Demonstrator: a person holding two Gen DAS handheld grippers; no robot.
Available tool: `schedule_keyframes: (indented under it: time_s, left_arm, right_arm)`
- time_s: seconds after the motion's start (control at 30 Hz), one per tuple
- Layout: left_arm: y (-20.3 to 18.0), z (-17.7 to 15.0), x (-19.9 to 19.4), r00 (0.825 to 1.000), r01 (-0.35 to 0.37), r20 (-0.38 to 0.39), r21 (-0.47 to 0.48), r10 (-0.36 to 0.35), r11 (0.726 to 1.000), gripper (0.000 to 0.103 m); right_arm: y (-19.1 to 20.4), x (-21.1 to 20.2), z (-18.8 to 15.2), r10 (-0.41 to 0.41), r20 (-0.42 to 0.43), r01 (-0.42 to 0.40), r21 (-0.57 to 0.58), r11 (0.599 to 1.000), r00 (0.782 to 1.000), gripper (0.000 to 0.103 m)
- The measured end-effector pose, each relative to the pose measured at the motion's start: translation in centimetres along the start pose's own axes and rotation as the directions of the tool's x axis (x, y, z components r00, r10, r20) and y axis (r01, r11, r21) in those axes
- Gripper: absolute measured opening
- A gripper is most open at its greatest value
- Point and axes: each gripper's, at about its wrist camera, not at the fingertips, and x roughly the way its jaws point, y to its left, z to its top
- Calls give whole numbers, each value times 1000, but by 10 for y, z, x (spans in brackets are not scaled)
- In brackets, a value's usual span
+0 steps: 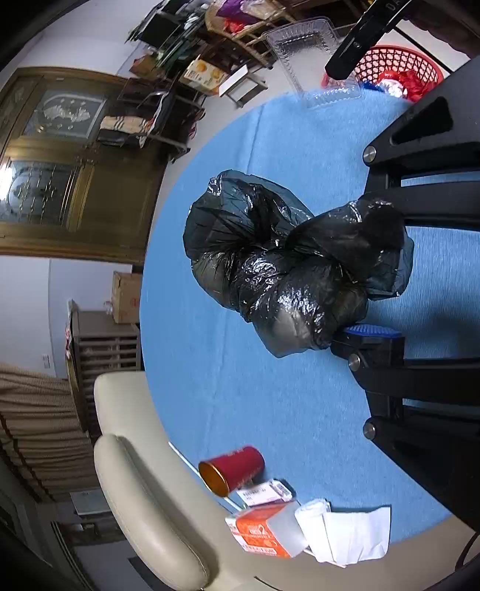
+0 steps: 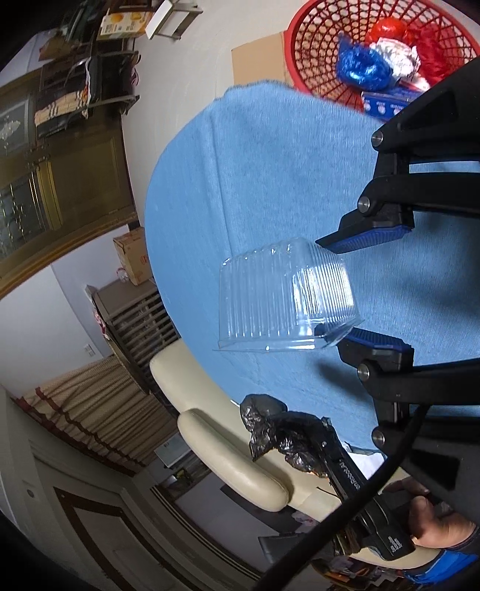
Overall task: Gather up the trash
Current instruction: 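Lift the black bag with the left gripper while the right carries the clear box to the wastebasket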
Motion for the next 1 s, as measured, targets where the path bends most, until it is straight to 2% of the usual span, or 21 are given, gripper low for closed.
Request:
schedule_keyframes:
  time_s: [0.43, 0.7, 1.0]
  left_arm:
    - [-67, -12, -3, 996, 93, -19, 108, -92, 990, 30]
    - [-106, -15, -5, 990, 139, -31, 176, -136, 974, 30]
    - [-138, -21, -3, 984, 176, -57, 241, -167, 954, 30]
  right_arm:
    - [-72, -53, -10, -112, 43, 107, 105, 989, 993, 42]
    - [-120, -87, -10, -209, 68, 194, 177, 965, 976, 42]
    - [-163, -108, -16, -293, 50, 274, 228, 934, 955, 42]
